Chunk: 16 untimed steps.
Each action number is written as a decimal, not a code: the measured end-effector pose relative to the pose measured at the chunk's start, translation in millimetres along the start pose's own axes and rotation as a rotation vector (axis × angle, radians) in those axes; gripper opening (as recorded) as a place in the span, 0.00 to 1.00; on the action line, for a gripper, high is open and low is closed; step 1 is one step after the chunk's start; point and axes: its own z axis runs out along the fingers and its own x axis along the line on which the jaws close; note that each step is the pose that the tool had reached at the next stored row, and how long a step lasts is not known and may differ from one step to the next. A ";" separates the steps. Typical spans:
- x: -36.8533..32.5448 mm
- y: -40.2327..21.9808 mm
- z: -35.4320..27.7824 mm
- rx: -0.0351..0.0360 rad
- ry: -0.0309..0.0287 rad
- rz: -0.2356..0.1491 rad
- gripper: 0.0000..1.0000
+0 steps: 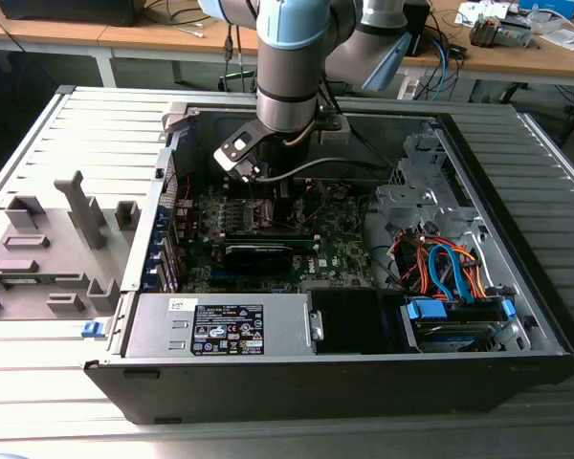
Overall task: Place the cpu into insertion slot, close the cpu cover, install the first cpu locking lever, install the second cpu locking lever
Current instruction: 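Place the cpu into insertion slot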
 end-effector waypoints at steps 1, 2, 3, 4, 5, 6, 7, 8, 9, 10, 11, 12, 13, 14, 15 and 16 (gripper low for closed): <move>0.2 -0.1 1.5 0.0001 -0.0002 0.007 0.55; 0.3 -0.1 2.8 0.0002 -0.0006 0.011 0.55; 0.4 -0.1 3.9 0.0002 -0.0007 0.011 0.55; 0.4 -0.1 4.6 0.0002 -0.0008 0.011 0.55; 0.4 -0.2 5.0 0.0003 -0.0009 0.011 0.55; 0.4 -0.2 5.3 0.0004 -0.0010 0.011 0.55; 0.4 -0.1 5.6 0.0003 -0.0010 0.011 0.55; 0.4 -0.2 5.8 0.0004 -0.0010 0.011 0.55; 0.5 -0.1 5.9 0.0003 -0.0008 0.011 0.55; 0.5 -0.1 5.9 0.0003 -0.0008 0.011 0.55; 0.5 -0.1 5.9 0.0003 -0.0008 0.011 0.55; 0.5 -0.1 6.0 0.0003 -0.0008 0.011 0.55; 0.5 -0.1 6.0 0.0003 -0.0008 0.011 0.55; 0.5 -0.1 6.1 0.0002 -0.0006 0.011 0.55; 0.5 -0.1 6.1 0.0002 -0.0007 0.011 0.55; 0.5 -0.1 6.1 0.0002 -0.0007 0.011 0.62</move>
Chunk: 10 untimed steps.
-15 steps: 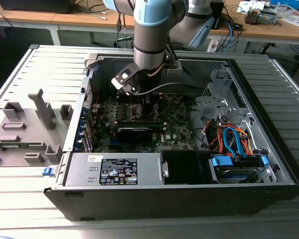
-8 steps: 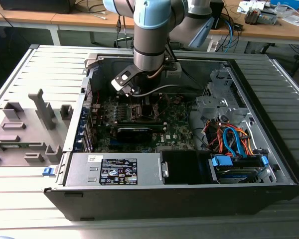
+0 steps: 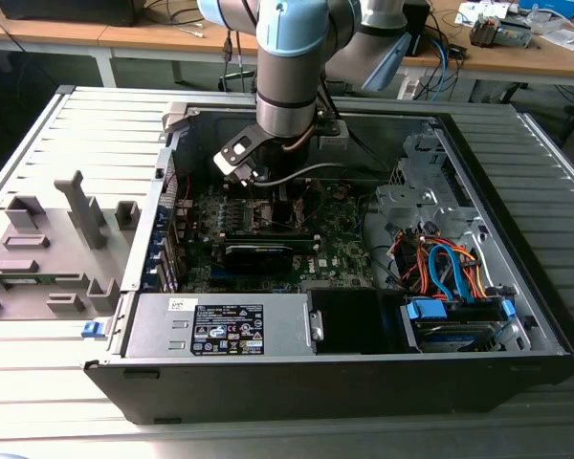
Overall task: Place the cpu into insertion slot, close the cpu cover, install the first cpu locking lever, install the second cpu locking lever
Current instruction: 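Place the cpu into insertion slot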
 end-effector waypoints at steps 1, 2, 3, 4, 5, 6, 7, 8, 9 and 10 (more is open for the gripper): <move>0.0 0.0 0.0 0.0000 -0.0001 0.000 0.62; 0.0 0.0 0.0 0.0000 -0.0001 0.000 0.62; 0.0 0.0 0.0 0.0000 -0.0002 0.000 0.62; 0.0 0.0 0.0 0.0001 -0.0001 0.000 0.62; 0.2 0.0 0.1 0.0000 0.0000 0.000 0.62; 1.2 0.0 0.1 0.0000 0.0001 0.002 0.62; 1.8 0.0 0.0 0.0001 0.0000 0.003 0.62; 2.3 0.0 0.1 0.0001 0.0000 0.003 0.62; 3.0 0.0 0.1 0.0001 0.0000 0.004 0.62; 3.6 0.1 0.1 0.0001 0.0000 0.005 0.62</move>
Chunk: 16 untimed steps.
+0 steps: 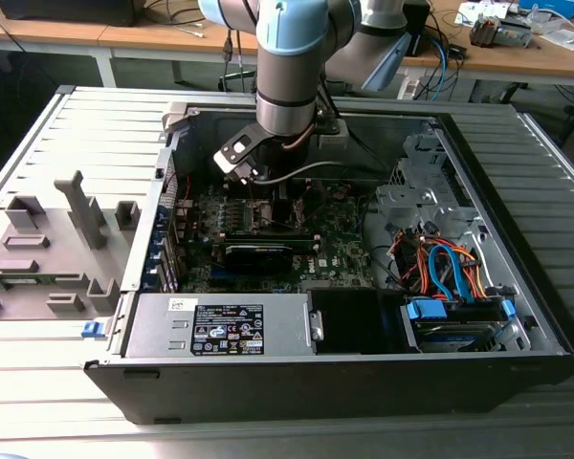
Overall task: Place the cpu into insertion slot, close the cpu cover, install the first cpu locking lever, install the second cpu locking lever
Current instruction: 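Place the cpu into insertion slot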
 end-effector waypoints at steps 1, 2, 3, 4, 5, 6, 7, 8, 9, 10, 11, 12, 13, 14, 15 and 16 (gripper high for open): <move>0.6 0.0 0.0 0.0000 0.0001 0.001 0.62; 0.7 0.0 0.0 0.0000 0.0000 0.001 0.62; 0.7 0.0 0.0 0.0001 -0.0001 0.001 0.62; 0.8 0.0 0.0 0.0001 -0.0001 0.001 0.62; 0.9 0.0 0.0 0.0001 0.0000 0.001 0.62; 1.0 -0.1 -0.9 -0.0001 -0.0002 0.001 0.62; 1.0 -0.2 -2.9 -0.0008 0.0001 0.001 0.62; 0.9 -0.2 -4.6 -0.0012 0.0002 0.001 0.62; 0.8 -0.2 -6.5 -0.0013 0.0000 0.001 0.62; 0.8 -0.2 -8.3 -0.0016 0.0002 0.001 0.62; 0.5 -0.4 -22.2 -0.0019 0.0000 0.001 0.60; 0.2 -0.5 -23.6 -0.0019 0.0001 -0.003 0.35; -1.4 -0.4 -23.5 -0.0032 -0.0003 -0.060 0.17; -1.4 -0.3 -23.5 -0.0043 -0.0005 -0.113 0.11; -1.5 -0.4 -23.6 -0.0045 -0.0007 -0.121 0.11; -1.6 -0.4 -24.2 -0.0043 -0.0009 -0.121 0.11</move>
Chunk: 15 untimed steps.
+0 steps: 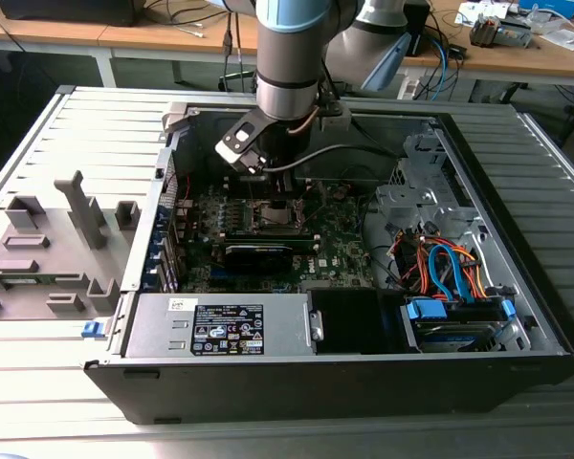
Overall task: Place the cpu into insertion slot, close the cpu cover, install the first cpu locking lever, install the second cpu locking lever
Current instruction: 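Place the cpu into insertion slot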
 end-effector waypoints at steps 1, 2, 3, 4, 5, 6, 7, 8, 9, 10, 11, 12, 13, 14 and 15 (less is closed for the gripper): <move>0.0 0.0 -2.8 -0.0002 0.0002 0.000 0.11; 0.0 0.0 -6.0 -0.0002 0.0001 0.000 0.11; -0.1 0.0 -8.1 -0.0002 0.0002 0.000 0.11; -0.1 0.0 -10.1 -0.0002 0.0002 0.000 0.11; -0.2 0.0 -11.8 -0.0002 0.0002 0.000 0.11; -0.2 0.0 -13.1 -0.0002 0.0002 0.000 0.11; -0.2 0.0 -14.3 -0.0002 0.0002 0.000 0.11; -0.3 0.0 -15.4 -0.0002 0.0002 0.000 0.11; -0.3 0.0 -17.1 -0.0002 0.0002 0.000 0.11; -0.3 -0.1 -19.3 -0.0001 0.0002 0.000 0.11; -0.4 -0.1 -21.1 -0.0002 0.0002 0.000 0.11; -0.4 -0.1 -23.1 -0.0002 0.0002 0.000 0.11; -0.4 -0.1 -24.7 -0.0002 0.0002 0.000 0.11; -0.5 -0.1 -26.0 -0.0002 0.0003 0.000 0.11; -0.5 -0.1 -27.7 -0.0003 0.0003 0.000 0.11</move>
